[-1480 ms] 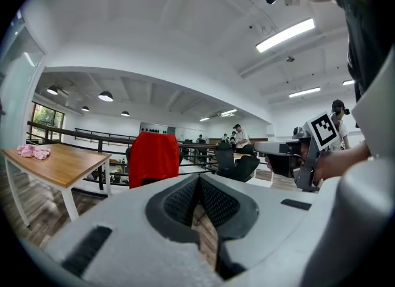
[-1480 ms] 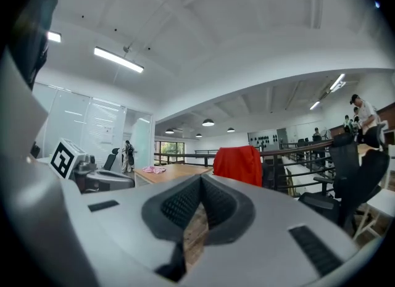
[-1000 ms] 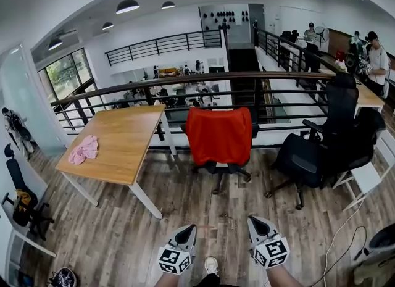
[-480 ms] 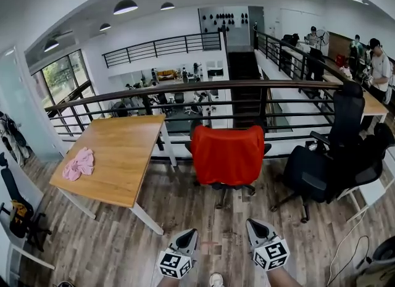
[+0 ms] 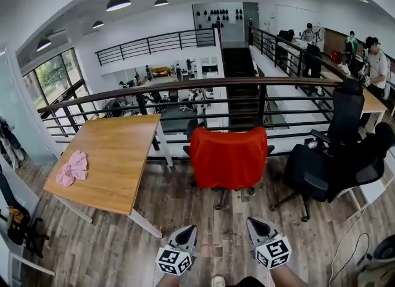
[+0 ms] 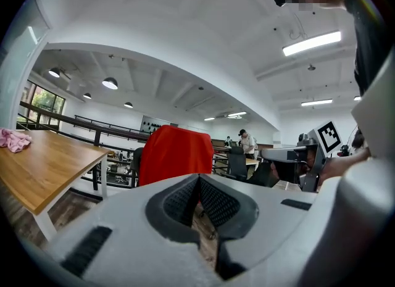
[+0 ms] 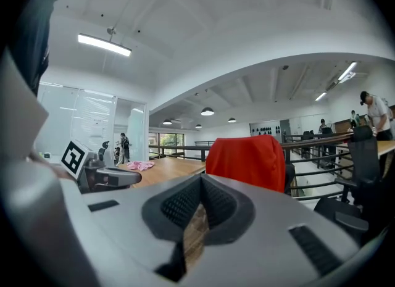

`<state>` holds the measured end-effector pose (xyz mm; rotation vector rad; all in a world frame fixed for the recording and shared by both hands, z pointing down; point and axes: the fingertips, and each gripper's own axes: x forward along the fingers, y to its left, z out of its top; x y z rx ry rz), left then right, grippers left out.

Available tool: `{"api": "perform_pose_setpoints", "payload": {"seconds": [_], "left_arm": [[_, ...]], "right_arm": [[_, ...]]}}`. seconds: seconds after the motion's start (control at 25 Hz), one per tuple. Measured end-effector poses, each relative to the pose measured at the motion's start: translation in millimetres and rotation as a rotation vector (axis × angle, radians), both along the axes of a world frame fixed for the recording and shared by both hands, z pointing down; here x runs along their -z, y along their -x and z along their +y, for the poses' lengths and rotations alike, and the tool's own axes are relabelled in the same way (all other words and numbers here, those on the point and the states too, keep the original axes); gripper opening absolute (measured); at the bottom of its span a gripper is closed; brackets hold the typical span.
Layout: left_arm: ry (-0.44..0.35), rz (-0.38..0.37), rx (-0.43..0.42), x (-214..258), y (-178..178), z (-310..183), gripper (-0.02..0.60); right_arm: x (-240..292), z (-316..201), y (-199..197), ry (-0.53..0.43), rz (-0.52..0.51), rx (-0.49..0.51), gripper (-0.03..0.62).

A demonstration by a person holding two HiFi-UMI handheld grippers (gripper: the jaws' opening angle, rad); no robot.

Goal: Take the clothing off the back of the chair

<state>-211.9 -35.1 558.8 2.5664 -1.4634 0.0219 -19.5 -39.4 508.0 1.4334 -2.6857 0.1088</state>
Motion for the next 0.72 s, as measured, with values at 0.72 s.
{"api": "perform_pose_setpoints", "payload": {"seconds": [0.72], "left_arm": [[-0.007,-0.044,0.011,5,-42,-138,0.015]], "right_arm": [[-4,-148,-39,0.012,-0.016,0.042,0.005]]}}
